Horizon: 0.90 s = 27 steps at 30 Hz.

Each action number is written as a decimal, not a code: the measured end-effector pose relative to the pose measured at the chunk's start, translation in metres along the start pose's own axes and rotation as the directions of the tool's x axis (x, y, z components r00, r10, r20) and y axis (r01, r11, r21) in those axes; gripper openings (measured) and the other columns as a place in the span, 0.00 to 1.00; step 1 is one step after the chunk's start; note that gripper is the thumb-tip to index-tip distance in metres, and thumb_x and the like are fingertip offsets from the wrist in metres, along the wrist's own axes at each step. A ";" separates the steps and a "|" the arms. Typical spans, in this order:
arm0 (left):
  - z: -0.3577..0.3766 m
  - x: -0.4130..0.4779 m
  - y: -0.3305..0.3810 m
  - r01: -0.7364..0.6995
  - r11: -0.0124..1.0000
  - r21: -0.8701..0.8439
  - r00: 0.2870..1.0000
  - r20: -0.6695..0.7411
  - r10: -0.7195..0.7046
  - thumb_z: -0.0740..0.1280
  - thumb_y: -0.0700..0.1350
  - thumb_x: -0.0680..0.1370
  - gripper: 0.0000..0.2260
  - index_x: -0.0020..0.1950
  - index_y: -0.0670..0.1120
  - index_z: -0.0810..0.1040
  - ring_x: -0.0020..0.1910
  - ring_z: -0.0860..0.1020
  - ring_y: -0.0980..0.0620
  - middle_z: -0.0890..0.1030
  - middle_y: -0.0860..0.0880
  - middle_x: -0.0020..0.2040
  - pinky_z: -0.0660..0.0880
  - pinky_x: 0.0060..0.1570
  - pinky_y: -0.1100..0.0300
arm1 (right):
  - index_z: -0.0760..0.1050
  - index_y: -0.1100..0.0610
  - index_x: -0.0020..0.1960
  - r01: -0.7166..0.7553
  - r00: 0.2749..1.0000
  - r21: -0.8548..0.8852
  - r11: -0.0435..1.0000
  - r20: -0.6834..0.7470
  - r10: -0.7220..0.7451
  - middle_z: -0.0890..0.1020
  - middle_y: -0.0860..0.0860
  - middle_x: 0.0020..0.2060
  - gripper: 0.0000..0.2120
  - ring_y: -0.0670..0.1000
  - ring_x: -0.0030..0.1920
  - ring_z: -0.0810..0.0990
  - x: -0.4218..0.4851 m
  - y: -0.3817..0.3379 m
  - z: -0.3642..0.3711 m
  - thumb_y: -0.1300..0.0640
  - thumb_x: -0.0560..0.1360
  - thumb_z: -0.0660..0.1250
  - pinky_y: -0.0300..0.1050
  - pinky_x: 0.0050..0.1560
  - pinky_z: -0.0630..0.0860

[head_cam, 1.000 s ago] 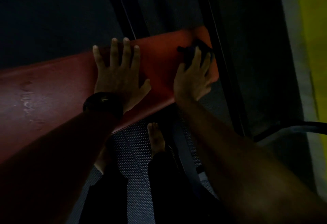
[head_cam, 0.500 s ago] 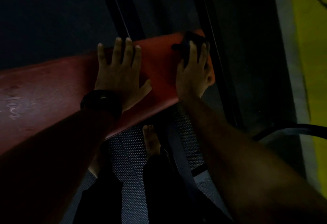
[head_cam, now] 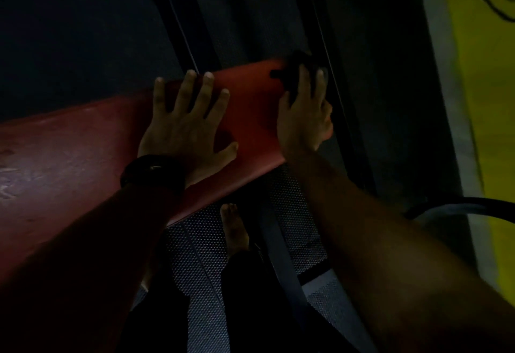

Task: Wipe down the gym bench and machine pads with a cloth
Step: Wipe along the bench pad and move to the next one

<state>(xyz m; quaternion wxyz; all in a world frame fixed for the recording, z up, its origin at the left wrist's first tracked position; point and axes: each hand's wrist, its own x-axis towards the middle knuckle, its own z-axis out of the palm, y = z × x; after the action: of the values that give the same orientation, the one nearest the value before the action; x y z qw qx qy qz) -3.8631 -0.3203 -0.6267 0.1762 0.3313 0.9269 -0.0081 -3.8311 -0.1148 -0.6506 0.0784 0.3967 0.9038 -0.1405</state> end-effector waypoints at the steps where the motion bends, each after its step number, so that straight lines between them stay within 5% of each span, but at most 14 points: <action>1: 0.001 0.000 0.000 -0.004 1.000 0.003 1.000 0.003 0.004 0.47 0.73 0.75 0.43 0.83 0.49 0.47 0.82 0.44 0.39 0.46 0.41 0.83 0.44 0.76 0.31 | 0.53 0.39 0.81 -0.098 0.995 0.015 0.995 -0.009 0.098 0.51 0.46 0.82 0.30 0.59 0.77 0.60 -0.009 -0.001 0.002 0.46 0.82 0.60 0.66 0.71 0.64; 4: 0.003 0.001 -0.001 -0.034 0.999 0.020 0.999 0.005 0.034 0.46 0.73 0.75 0.43 0.83 0.50 0.48 0.81 0.44 0.38 0.45 0.41 0.83 0.44 0.75 0.30 | 0.55 0.39 0.81 -0.128 0.992 0.037 0.991 0.012 0.128 0.51 0.45 0.82 0.31 0.61 0.75 0.61 -0.043 -0.002 0.008 0.48 0.81 0.62 0.68 0.70 0.64; 7: 0.005 0.001 -0.002 -0.052 0.998 0.019 0.999 0.003 0.052 0.47 0.73 0.75 0.42 0.83 0.51 0.49 0.81 0.44 0.38 0.47 0.42 0.83 0.44 0.75 0.30 | 0.57 0.37 0.80 0.246 0.967 0.040 0.968 0.058 -0.248 0.54 0.44 0.82 0.28 0.61 0.75 0.62 -0.049 0.001 0.008 0.43 0.81 0.59 0.71 0.71 0.61; 10: 0.007 0.002 -0.002 -0.055 0.998 0.017 0.998 0.014 0.055 0.47 0.74 0.75 0.42 0.83 0.53 0.46 0.81 0.41 0.38 0.45 0.43 0.83 0.41 0.75 0.31 | 0.55 0.36 0.80 0.568 0.818 -0.064 0.820 0.154 -0.555 0.54 0.45 0.82 0.28 0.61 0.76 0.62 0.000 0.001 -0.004 0.41 0.80 0.52 0.71 0.69 0.65; 12: 0.006 0.003 -0.001 -0.060 0.998 0.007 0.998 0.016 0.060 0.47 0.74 0.75 0.42 0.83 0.54 0.47 0.81 0.41 0.39 0.45 0.43 0.83 0.40 0.75 0.31 | 0.54 0.36 0.80 0.506 0.858 -0.124 0.854 0.177 -0.482 0.53 0.45 0.82 0.28 0.60 0.77 0.61 0.032 -0.004 -0.009 0.44 0.82 0.56 0.71 0.69 0.65; 15: 0.006 0.002 -0.002 -0.063 0.998 0.005 0.998 0.015 0.063 0.47 0.74 0.75 0.42 0.83 0.53 0.47 0.81 0.42 0.39 0.45 0.43 0.83 0.42 0.75 0.31 | 0.53 0.37 0.81 0.090 0.995 -0.138 0.986 0.046 -0.084 0.53 0.45 0.82 0.30 0.60 0.73 0.66 0.045 -0.008 -0.003 0.45 0.82 0.60 0.64 0.66 0.67; 18: 0.005 0.002 -0.001 -0.063 0.998 0.019 0.998 0.014 0.063 0.46 0.74 0.75 0.42 0.83 0.53 0.47 0.81 0.42 0.38 0.46 0.42 0.83 0.42 0.75 0.31 | 0.53 0.38 0.81 -0.229 0.973 -0.053 0.972 -0.021 0.228 0.53 0.46 0.82 0.31 0.59 0.71 0.68 0.023 -0.012 0.002 0.46 0.82 0.61 0.61 0.65 0.67; 20: 0.005 0.003 -0.001 -0.060 0.998 0.032 0.998 0.028 0.059 0.46 0.74 0.75 0.42 0.83 0.53 0.45 0.81 0.42 0.38 0.44 0.42 0.83 0.41 0.75 0.31 | 0.55 0.39 0.81 -0.155 0.988 -0.016 0.988 -0.021 0.155 0.54 0.46 0.82 0.29 0.60 0.74 0.64 0.002 -0.012 0.006 0.47 0.82 0.60 0.61 0.68 0.65; 24: 0.005 0.003 -0.001 -0.064 0.998 0.014 0.998 0.022 0.063 0.46 0.74 0.75 0.42 0.84 0.53 0.46 0.81 0.42 0.38 0.45 0.42 0.83 0.43 0.75 0.31 | 0.58 0.38 0.80 0.275 0.961 -0.055 0.960 0.038 -0.273 0.56 0.46 0.81 0.28 0.61 0.77 0.61 0.001 -0.001 0.000 0.46 0.82 0.61 0.65 0.71 0.62; 27: 0.005 0.003 0.001 -0.068 0.998 0.004 0.998 0.016 0.068 0.47 0.73 0.75 0.42 0.83 0.53 0.48 0.81 0.43 0.38 0.46 0.42 0.83 0.44 0.76 0.31 | 0.55 0.37 0.80 0.304 0.952 -0.205 0.930 0.095 -0.290 0.54 0.45 0.82 0.28 0.61 0.74 0.64 0.049 0.007 -0.009 0.45 0.82 0.60 0.66 0.67 0.66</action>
<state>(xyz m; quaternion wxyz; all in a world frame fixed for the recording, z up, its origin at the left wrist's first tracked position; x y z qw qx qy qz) -3.8635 -0.3183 -0.6326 0.1829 0.3628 0.9137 -0.0066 -3.8593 -0.0732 -0.6554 0.1278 0.2397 0.9603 -0.0634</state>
